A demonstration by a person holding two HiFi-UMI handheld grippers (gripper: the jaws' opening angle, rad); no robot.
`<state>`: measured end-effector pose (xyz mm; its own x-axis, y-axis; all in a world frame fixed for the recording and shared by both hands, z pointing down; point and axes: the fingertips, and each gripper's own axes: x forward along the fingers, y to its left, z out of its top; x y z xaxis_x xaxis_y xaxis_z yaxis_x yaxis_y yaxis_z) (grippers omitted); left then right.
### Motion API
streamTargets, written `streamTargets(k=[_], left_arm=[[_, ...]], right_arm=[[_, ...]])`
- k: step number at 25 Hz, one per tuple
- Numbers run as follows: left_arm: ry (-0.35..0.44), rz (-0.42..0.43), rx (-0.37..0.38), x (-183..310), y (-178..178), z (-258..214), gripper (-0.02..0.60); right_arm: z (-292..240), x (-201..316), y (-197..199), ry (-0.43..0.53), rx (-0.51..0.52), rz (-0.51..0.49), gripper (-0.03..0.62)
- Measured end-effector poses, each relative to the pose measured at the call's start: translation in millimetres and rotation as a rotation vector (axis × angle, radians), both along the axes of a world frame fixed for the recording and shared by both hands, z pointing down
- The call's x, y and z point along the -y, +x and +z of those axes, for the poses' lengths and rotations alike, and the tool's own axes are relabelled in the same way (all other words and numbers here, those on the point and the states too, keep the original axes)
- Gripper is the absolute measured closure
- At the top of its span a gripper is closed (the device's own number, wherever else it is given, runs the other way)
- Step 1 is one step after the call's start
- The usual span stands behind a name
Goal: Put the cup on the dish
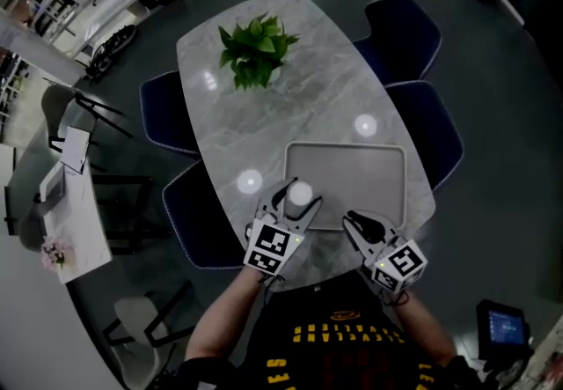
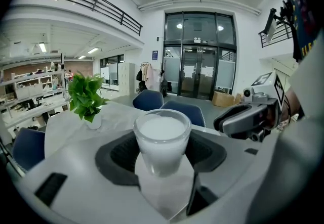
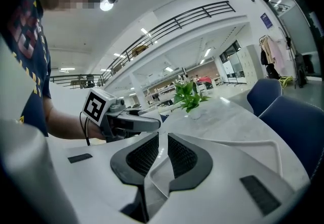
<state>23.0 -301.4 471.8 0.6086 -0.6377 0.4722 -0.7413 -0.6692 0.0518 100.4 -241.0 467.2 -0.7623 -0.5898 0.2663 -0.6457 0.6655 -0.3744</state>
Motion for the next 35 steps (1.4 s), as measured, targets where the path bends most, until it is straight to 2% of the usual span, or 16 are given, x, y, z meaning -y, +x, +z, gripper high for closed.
streamTargets(k=[12, 17, 27, 35], left_arm=[[-0.019, -0.048, 0.038, 50.0, 10.4, 48.1, 0.318], [-0.035, -0.089, 0.032, 68.2, 9.9, 72.9, 0.318], [0.015, -0.098, 0.059, 94.5, 14.8, 116.3, 0.318], [0.021, -0.158, 0.085, 108.6, 9.1, 147.4, 0.318]], right_arm=[[33.4, 32.2, 10.3, -0.088, -0.024, -0.041, 0.543], [48.6, 50.7, 8.1, -0.118, -0.026, -0.052, 0.543], [71.0, 68.7, 13.7, -0.174, -0.046, -0.057, 0.543], [77.5, 75.2, 18.7, -0.217, -0.050, -0.041, 0.543]])
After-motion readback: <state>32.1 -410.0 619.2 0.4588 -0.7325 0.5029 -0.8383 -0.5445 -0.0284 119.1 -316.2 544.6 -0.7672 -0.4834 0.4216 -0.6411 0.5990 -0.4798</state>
